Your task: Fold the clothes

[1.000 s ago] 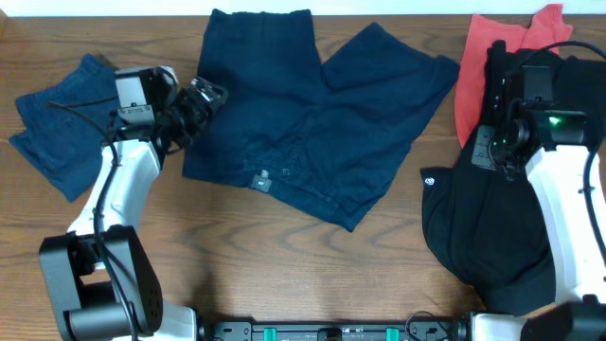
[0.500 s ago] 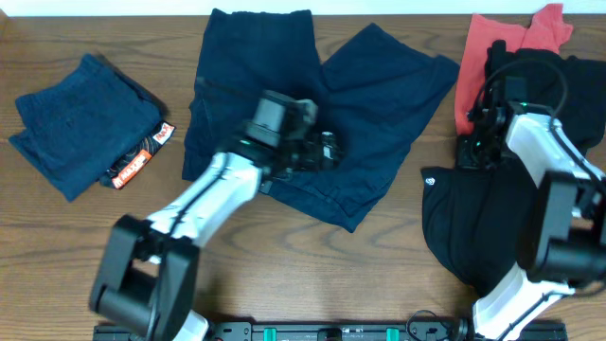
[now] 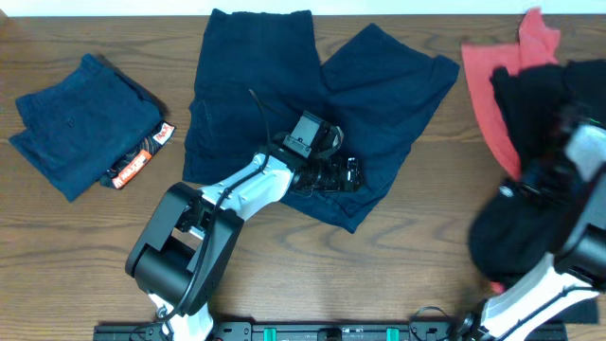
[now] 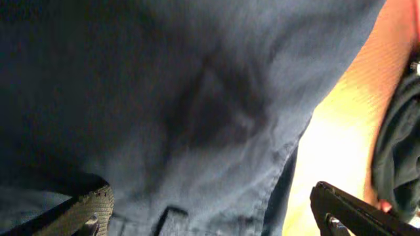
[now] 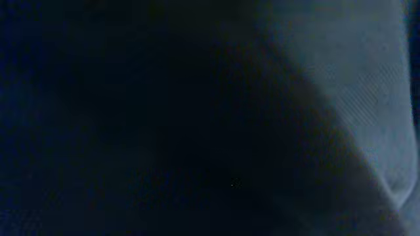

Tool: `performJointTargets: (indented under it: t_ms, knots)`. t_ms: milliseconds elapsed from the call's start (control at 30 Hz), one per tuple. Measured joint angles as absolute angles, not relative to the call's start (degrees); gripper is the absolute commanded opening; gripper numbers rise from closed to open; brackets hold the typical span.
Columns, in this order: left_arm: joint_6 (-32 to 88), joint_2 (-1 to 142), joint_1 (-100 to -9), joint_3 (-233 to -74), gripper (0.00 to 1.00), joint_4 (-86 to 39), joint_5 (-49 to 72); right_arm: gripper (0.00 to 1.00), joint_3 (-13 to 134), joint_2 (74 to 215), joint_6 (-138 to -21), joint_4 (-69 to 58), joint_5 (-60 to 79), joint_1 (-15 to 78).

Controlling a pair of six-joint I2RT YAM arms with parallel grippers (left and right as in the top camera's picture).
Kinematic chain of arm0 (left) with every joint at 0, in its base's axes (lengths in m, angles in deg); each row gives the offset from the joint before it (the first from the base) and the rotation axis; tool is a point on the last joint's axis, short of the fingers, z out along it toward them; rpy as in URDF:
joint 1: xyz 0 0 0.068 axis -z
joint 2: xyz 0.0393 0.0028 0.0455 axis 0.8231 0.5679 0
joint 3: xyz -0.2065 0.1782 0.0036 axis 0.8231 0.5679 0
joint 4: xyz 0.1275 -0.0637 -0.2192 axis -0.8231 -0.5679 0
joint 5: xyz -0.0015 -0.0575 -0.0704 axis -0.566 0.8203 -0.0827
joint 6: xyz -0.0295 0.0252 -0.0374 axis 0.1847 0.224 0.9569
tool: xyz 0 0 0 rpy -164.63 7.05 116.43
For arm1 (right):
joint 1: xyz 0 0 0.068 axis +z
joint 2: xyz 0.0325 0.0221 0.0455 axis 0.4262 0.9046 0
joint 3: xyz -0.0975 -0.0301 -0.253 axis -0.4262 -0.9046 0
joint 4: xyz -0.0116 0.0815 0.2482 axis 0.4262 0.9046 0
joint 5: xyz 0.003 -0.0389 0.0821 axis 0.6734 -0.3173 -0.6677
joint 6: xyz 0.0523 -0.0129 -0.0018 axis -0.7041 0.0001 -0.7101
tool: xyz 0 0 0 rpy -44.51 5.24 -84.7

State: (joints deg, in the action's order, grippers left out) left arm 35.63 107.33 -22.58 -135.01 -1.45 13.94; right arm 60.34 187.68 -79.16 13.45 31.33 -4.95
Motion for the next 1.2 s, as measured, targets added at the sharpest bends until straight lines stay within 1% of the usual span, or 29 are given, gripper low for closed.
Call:
performJointTargets:
  t_ms: [33,100,200,233,267,333,400,500,600,667,800,967,1067,1200]
  knots:
    - [35.7,107.3,-22.6,-135.2,0.98,-2.4,14.2,0.08,60.6,187.7,-79.1,13.5,30.1,-6.7]
    - [35.6,107.3,-22.6,-135.6,0.98,-5.3,15.0,0.15,61.5,187.5,-76.7,13.1,23.3,-10.7]
    - [35.6,107.3,-22.6,-136.4,0.98,-10.2,16.1,0.24,62.0,185.3,-68.3,11.9,8.0,-12.4]
    - [35.6,107.3,-22.6,-136.6,0.98,-12.1,16.5,0.24,62.0,184.1,-65.4,11.6,2.7,-12.0]
    - [35.7,107.2,-22.8,-136.8,0.98,-14.2,17.0,0.24,62.1,182.7,-63.2,11.1,-1.0,-11.5]
    - [35.7,107.1,-23.4,-136.9,0.98,-18.6,18.5,0.17,62.3,179.2,-59.2,9.2,-7.2,-9.6]
    - [35.9,107.1,-24.5,-136.8,0.98,-24.0,20.1,0.06,63.0,176.8,-56.9,7.1,-9.6,-7.5]
    - [35.7,107.5,-27.6,-136.1,0.98,-32.7,21.3,0.02,63.9,175.3,-54.9,3.0,-9.3,-2.9]
    - [33.8,108.5,-32.7,-135.0,0.98,-39.6,21.3,0.01,63.9,176.4,-53.9,-0.6,-7.0,1.0]
    - [32.7,108.8,-36.3,-134.6,0.98,-41.7,20.5,0.01,63.9,178.3,-53.5,-3.9,-4.9,3.3]
    - [32.2,108.7,-43.6,-134.5,0.98,-42.3,17.2,0.01,63.9,183.7,-53.0,-11.2,-2.0,5.8]
    - [32.7,107.2,-50.5,-134.5,0.98,-38.9,15.1,0.01,63.9,190.2,-53.4,-20.3,3.6,6.3]
    - [33.1,106.7,-52.9,-134.7,0.98,-37.5,14.6,0.01,63.9,193.1,-53.5,-23.3,7.9,5.8]
    - [33.1,106.7,-53.9,-134.9,0.98,-37.2,14.0,0.01,64.1,195.7,-53.6,-26.6,11.5,3.8]
